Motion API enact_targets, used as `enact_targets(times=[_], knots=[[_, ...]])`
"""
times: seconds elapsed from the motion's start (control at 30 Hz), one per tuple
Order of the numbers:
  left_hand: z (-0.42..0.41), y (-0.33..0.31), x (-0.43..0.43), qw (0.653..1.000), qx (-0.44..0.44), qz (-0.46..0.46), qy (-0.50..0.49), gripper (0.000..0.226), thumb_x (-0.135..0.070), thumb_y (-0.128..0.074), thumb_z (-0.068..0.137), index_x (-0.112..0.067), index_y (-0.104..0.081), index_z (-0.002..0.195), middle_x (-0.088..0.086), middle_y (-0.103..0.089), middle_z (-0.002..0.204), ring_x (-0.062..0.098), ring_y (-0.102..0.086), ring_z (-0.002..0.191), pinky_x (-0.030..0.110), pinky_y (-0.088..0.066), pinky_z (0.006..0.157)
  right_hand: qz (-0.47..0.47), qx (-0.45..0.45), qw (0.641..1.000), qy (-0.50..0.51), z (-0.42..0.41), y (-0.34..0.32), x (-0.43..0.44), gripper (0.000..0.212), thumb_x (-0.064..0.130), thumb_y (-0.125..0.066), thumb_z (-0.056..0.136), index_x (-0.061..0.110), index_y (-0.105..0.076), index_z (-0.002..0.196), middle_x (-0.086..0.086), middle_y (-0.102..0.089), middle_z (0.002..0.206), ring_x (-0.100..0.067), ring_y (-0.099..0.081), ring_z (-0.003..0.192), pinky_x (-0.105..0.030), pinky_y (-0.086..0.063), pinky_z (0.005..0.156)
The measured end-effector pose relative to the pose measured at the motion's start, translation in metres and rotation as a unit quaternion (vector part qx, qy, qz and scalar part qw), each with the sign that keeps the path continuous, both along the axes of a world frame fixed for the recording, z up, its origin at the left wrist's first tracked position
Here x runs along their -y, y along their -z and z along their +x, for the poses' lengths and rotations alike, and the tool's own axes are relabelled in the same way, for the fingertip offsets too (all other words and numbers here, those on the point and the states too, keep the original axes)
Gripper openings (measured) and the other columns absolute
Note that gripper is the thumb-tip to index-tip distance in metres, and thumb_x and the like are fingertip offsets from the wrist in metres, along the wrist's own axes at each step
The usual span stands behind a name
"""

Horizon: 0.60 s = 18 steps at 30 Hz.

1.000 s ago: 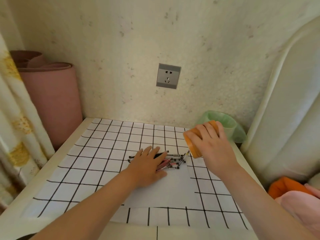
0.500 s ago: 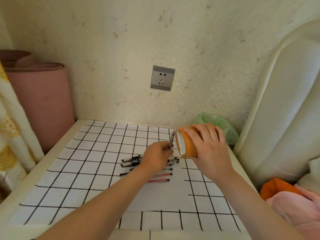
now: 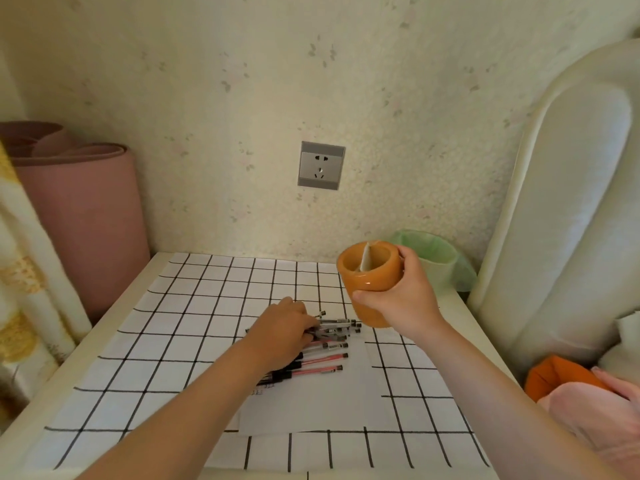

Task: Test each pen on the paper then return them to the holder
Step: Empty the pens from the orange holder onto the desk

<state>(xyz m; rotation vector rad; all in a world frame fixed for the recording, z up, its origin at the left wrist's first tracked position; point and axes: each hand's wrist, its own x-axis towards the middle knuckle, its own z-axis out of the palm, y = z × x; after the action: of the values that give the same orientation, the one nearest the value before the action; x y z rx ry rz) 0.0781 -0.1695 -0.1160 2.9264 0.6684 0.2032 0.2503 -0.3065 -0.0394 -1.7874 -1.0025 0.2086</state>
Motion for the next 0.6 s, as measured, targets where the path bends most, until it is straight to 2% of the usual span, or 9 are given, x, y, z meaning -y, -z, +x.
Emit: enact_targets(times=[0.07, 0.13, 0.2, 0.27, 0.33, 0.4, 0.47, 0.6], knots=[[0.000, -0.005, -0.003, 0.999, 0.005, -0.034, -0.010, 0.039, -0.039, -0.055, 0.098, -0.029, -0.059, 0.136, -0.002, -0.060, 0.115, 0.018, -0.046, 0.108, 0.033, -0.043, 0.091, 0.002, -0.033, 0.999, -0.026, -0.009, 0.002, -0.011, 0.091, 0.030, -0.094, 0.051, 0.040, -0.043, 0.126, 0.021, -0.058, 0.117, -0.002, -0.058, 0.107, -0.029, -0.051, 0.087], [-0.001, -0.016, -0.009, 0.992, 0.035, -0.111, -0.051, 0.043, -0.038, -0.056, 0.098, -0.029, -0.053, 0.140, -0.005, -0.060, 0.121, 0.015, -0.051, 0.111, 0.033, -0.045, 0.096, 0.001, -0.049, 0.998, -0.046, -0.019, 0.005, -0.024, 0.093, 0.028, -0.095, 0.053, 0.039, -0.042, 0.129, 0.021, -0.057, 0.118, -0.003, -0.058, 0.107, -0.028, -0.051, 0.085], [-0.006, -0.031, -0.021, 0.966, 0.108, -0.206, -0.109, 0.045, -0.032, -0.055, 0.098, -0.028, -0.049, 0.143, -0.009, -0.061, 0.122, 0.012, -0.057, 0.109, 0.031, -0.048, 0.095, 0.000, -0.065, 0.996, -0.058, -0.027, 0.007, -0.037, 0.096, 0.028, -0.095, 0.054, 0.038, -0.040, 0.131, 0.018, -0.057, 0.120, -0.006, -0.057, 0.108, -0.030, -0.051, 0.085], [-0.013, -0.047, -0.032, 0.933, 0.190, -0.266, -0.148, 0.045, -0.028, -0.055, 0.098, -0.028, -0.047, 0.142, -0.011, -0.060, 0.123, 0.011, -0.058, 0.105, 0.025, -0.048, 0.086, 0.000, -0.083, 0.994, -0.066, -0.033, 0.009, -0.050, 0.097, 0.029, -0.095, 0.054, 0.039, -0.039, 0.133, 0.017, -0.056, 0.123, -0.009, -0.057, 0.110, -0.036, -0.052, 0.088], [-0.023, -0.060, -0.043, 0.903, 0.254, -0.305, -0.166, 0.042, -0.027, -0.052, 0.100, -0.030, -0.046, 0.141, -0.011, -0.057, 0.128, 0.011, -0.058, 0.108, 0.025, -0.047, 0.086, 0.008, -0.100, 0.992, -0.073, -0.040, 0.013, -0.065, 0.097, 0.030, -0.095, 0.054, 0.039, -0.039, 0.132, 0.016, -0.056, 0.124, -0.012, -0.057, 0.111, -0.041, -0.053, 0.091], [-0.032, -0.066, -0.051, 0.871, 0.303, -0.348, -0.168, 0.040, -0.028, -0.049, 0.101, -0.032, -0.046, 0.140, -0.011, -0.055, 0.134, 0.013, -0.057, 0.114, 0.034, -0.049, 0.097, 0.014, -0.113, 0.990, -0.082, -0.048, 0.017, -0.082, 0.095, 0.032, -0.095, 0.055, 0.040, -0.040, 0.132, 0.016, -0.055, 0.126, -0.014, -0.056, 0.113, -0.044, -0.053, 0.092], [-0.038, -0.066, -0.055, 0.855, 0.327, -0.371, -0.156, 0.039, -0.032, -0.052, 0.100, -0.031, -0.045, 0.139, -0.011, -0.054, 0.135, 0.013, -0.056, 0.115, 0.042, -0.048, 0.102, 0.013, -0.116, 0.988, -0.103, -0.056, 0.020, -0.100, 0.093, 0.032, -0.095, 0.057, 0.040, -0.042, 0.132, 0.016, -0.055, 0.127, -0.014, -0.056, 0.115, -0.043, -0.052, 0.092], [-0.050, -0.060, -0.067, 0.848, 0.348, -0.372, -0.145, 0.049, -0.037, -0.060, 0.096, -0.031, -0.043, 0.142, -0.013, -0.051, 0.132, 0.010, -0.056, 0.111, 0.028, -0.047, 0.092, 0.009, -0.115, 0.983, -0.144, -0.064, 0.029, -0.131, 0.090, 0.032, -0.095, 0.057, 0.040, -0.045, 0.131, 0.013, -0.055, 0.128, -0.013, -0.056, 0.116, -0.037, -0.052, 0.091]])
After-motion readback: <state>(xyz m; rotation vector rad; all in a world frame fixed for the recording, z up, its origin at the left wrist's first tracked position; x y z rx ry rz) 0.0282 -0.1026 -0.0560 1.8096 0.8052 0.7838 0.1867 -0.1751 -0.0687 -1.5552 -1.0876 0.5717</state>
